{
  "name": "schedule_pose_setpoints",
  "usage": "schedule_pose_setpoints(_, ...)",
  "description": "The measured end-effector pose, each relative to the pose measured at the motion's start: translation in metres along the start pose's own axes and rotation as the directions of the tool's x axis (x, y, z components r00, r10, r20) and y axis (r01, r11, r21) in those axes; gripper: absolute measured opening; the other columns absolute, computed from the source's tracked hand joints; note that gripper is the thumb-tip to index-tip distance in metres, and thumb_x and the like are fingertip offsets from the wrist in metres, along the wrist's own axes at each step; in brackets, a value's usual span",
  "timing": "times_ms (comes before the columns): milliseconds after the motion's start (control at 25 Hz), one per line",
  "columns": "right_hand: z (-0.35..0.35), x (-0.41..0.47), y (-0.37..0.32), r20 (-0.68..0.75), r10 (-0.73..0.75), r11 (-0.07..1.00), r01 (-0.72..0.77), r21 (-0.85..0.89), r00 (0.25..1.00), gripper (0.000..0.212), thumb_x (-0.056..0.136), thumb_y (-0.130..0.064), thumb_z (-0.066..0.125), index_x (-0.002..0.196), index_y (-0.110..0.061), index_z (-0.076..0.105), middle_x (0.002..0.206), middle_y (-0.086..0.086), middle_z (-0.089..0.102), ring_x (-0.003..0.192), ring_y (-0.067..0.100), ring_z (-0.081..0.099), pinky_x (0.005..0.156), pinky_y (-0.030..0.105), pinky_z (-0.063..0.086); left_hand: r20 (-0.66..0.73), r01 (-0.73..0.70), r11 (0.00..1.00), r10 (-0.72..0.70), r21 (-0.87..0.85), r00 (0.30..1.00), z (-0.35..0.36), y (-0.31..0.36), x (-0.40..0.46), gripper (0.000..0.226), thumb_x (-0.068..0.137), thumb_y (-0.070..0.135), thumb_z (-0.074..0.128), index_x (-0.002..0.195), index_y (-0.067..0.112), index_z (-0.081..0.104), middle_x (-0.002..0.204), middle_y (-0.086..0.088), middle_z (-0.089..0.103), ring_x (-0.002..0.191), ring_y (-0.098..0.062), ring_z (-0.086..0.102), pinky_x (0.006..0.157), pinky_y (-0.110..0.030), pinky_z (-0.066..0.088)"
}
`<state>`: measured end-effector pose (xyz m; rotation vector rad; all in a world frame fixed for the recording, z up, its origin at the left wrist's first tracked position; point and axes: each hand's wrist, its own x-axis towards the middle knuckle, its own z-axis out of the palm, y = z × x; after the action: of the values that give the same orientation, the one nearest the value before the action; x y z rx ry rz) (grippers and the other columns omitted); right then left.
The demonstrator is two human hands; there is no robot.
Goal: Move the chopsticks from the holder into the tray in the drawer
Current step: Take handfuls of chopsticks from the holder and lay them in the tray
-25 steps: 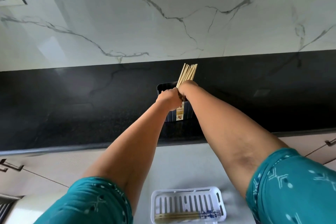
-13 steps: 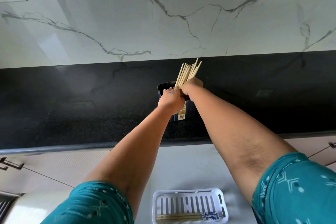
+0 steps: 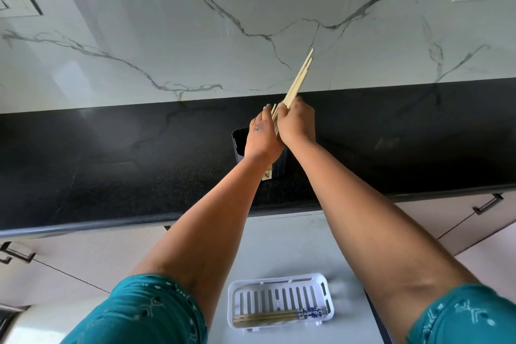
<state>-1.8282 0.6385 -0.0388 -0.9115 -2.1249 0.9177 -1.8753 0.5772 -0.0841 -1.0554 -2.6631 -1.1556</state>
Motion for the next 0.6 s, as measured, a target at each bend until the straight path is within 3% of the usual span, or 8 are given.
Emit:
schedule_pose_setpoints(80,-0.023,-0.017,-0.012,-0.054,-0.103,0.994,0.104,0.016,0.993,0.026,0.098,-0.026,0.051,0.104,-0.002,0.060,0.100,0.014,0.070,0.087,0.024,0.070,0.062,0.022,0.045,-0.084,-0.010,0.992,-0.001,-0.124,0.996,-0.003,0.021,-0.014,0.056,0.091,0.027,0.054,0.141,0.012,0.034,0.133,-0.008,0.053,0.122,-0.025,0.049,0.093,-0.031,0.044)
schedule_pose_setpoints(200,-0.048,-0.050,-0.023,-0.066,-0.217,0.976,0.216,-0.029,0.974,0.024,0.096,-0.027,0.055,0.099,-0.004,0.061,0.092,0.012,0.071,0.079,0.023,0.070,0.059,0.025,0.050,-0.187,0.066,0.911,-0.154,-0.407,0.970,-0.004,0.051,-0.049,0.040,0.094,0.034,0.046,0.132,0.020,0.046,0.110,0.000,0.063,0.099,-0.017,0.060,0.075,-0.021,0.043)
schedule_pose_setpoints(280,-0.053,-0.073,-0.015,-0.046,-0.281,0.948,0.271,-0.165,0.959,0.022,0.095,-0.029,0.056,0.098,-0.008,0.062,0.087,0.009,0.071,0.074,0.023,0.069,0.058,0.030,0.055,-0.163,0.100,0.839,-0.219,-0.535,0.962,0.001,0.055,-0.077,0.036,0.095,0.031,0.045,0.130,0.021,0.049,0.098,0.004,0.064,0.088,-0.012,0.059,0.073,-0.019,0.046)
schedule_pose_setpoints(360,-0.051,-0.096,0.004,-0.015,-0.301,0.909,0.282,-0.308,0.953,0.021,0.094,-0.032,0.056,0.100,-0.013,0.063,0.085,0.007,0.070,0.071,0.021,0.067,0.054,0.027,0.048,-0.082,0.155,0.837,-0.231,-0.525,0.970,0.011,0.051,-0.108,0.035,0.096,0.022,0.046,0.130,0.016,0.049,0.098,0.000,0.063,0.087,-0.014,0.057,0.072,-0.020,0.044)
schedule_pose_setpoints(440,-0.045,-0.113,0.029,0.074,-0.153,0.956,0.166,-0.243,0.986,0.024,0.096,-0.031,0.052,0.103,-0.012,0.065,0.092,0.010,0.069,0.079,0.025,0.068,0.059,0.028,0.047,0.064,0.256,0.810,-0.262,-0.528,0.963,0.027,0.041,-0.139,0.026,0.094,0.016,0.046,0.117,0.014,0.056,0.094,-0.002,0.061,0.084,-0.015,0.056,0.067,-0.026,0.046)
schedule_pose_setpoints(520,-0.038,-0.128,0.054,0.217,0.103,0.994,-0.106,0.004,0.971,0.024,0.097,-0.027,0.049,0.100,-0.011,0.067,0.103,0.013,0.071,0.094,0.030,0.068,0.078,0.033,0.053,0.288,0.405,0.695,-0.287,-0.594,0.914,0.043,0.029,-0.172,0.014,0.090,0.009,0.046,0.093,0.015,0.058,0.081,-0.004,0.060,0.070,-0.014,0.054,0.052,-0.022,0.042)
schedule_pose_setpoints(560,-0.036,-0.132,0.065,0.259,0.206,0.958,-0.249,0.145,0.944,0.021,0.097,-0.024,0.049,0.094,-0.012,0.066,0.103,0.013,0.072,0.097,0.030,0.068,0.087,0.036,0.054,0.411,0.505,0.558,-0.295,-0.658,0.862,0.051,0.018,-0.187,0.015,0.088,0.009,0.045,0.093,0.017,0.057,0.082,-0.005,0.060,0.069,-0.013,0.053,0.055,-0.023,0.041)
schedule_pose_setpoints(600,-0.035,-0.134,0.073,0.279,0.281,0.891,-0.358,0.281,0.918,0.019,0.097,-0.021,0.051,0.086,-0.013,0.064,0.101,0.014,0.073,0.099,0.030,0.069,0.092,0.039,0.053,0.533,0.621,0.342,-0.321,-0.705,0.782,0.055,0.005,-0.203,0.018,0.087,0.014,0.046,0.099,0.017,0.058,0.089,-0.006,0.060,0.075,-0.014,0.054,0.064,-0.026,0.040)
